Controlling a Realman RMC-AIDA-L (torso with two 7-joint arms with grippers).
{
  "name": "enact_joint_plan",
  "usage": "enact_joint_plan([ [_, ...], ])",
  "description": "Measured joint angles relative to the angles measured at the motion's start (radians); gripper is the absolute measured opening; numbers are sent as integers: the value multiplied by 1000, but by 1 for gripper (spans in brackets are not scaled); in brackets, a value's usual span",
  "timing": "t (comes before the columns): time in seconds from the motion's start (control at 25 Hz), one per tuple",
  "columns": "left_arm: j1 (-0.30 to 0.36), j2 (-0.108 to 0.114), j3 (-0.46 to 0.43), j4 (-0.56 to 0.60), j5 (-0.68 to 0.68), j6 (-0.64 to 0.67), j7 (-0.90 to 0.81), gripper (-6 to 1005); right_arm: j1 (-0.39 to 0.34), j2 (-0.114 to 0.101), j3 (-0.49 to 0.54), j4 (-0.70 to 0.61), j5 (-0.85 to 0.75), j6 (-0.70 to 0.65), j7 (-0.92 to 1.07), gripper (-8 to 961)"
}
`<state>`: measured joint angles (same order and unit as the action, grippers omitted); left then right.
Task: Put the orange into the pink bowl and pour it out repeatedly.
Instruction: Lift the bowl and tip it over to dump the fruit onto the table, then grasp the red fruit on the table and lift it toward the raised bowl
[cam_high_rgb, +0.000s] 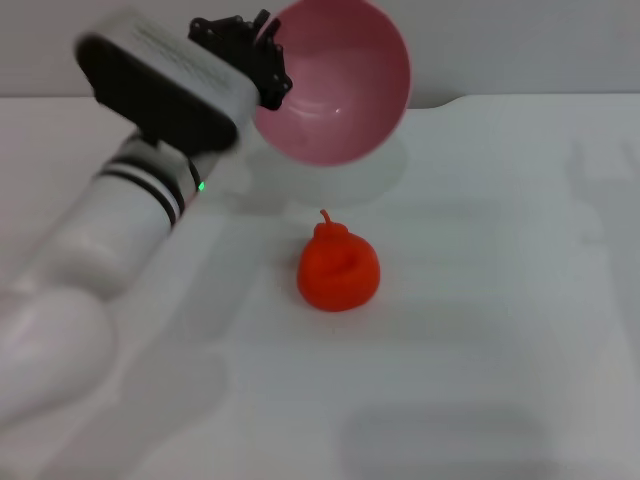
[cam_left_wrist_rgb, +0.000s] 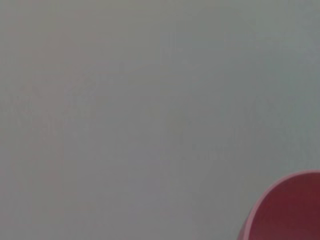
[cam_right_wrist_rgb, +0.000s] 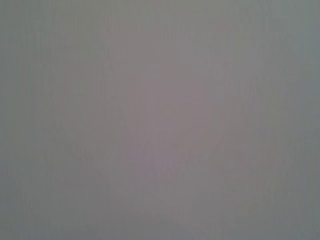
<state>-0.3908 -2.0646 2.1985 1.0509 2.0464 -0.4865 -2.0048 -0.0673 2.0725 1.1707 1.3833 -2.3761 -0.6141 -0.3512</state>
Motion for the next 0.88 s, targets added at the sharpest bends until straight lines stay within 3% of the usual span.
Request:
enact_joint_plan([
  [0.04, -7, 1, -48, 8, 0, 68, -76, 47, 0, -1, 0, 0, 0, 9, 0, 693],
  [0.08, -17, 2, -157, 26, -2, 240, -175, 47, 0, -1, 0, 1, -4, 30, -1, 693],
  [0.12, -17, 2, -157, 26, -2, 240, -175, 47, 2, -3, 1, 5, -12, 58, -4, 693],
  [0.16, -32, 2, -237, 31, -8, 362, -228, 47, 4, -3, 2, 10, -19, 84, -7, 693],
  [0.2, -32, 2, -237, 31, -8, 362, -228, 47, 8, -4, 6, 15, -30, 118, -8, 694],
  [0.24, -49, 2, -308, 31, -15, 477, -270, 47, 13, -5, 13, 21, -41, 160, -9, 694],
  [0.28, -127, 4, -504, -20, -44, 764, -320, 47, 22, -5, 23, 29, -49, 217, -9, 694],
  [0.32, -165, 5, -594, -55, -49, 896, -322, 47, 29, -5, 34, 36, -52, 267, -10, 694],
  [0.36, -194, 6, -657, -81, -51, 987, -322, 47, 41, -5, 52, 48, -55, 343, -10, 694],
  [0.4, -194, 6, -657, -81, -51, 987, -322, 47, 52, -5, 71, 59, -56, 408, -10, 694],
  [0.44, -238, 10, -771, -120, -44, 1125, -318, 47, 66, -5, 94, 70, -56, 497, -11, 694],
  [0.48, -257, 14, -826, -130, -31, 1191, -317, 47, 81, -5, 117, 81, -57, 594, -11, 694],
  [0.64, -272, 23, -878, -128, 0, 1259, -319, 47, 147, -5, 196, 99, -65, 891, -12, 693],
  [0.68, -286, 34, -954, -100, 59, 1337, -330, 47, 169, -5, 216, 102, -68, 972, -13, 693],
  [0.76, -295, 42, -1018, -78, 101, 1387, -336, 47, 218, -7, 246, 104, -71, 1119, -17, 693],
  [0.88, -298, 48, -1053, -64, 131, 1412, -340, 47, 288, -13, 262, 101, -69, 1294, -43, 693],
])
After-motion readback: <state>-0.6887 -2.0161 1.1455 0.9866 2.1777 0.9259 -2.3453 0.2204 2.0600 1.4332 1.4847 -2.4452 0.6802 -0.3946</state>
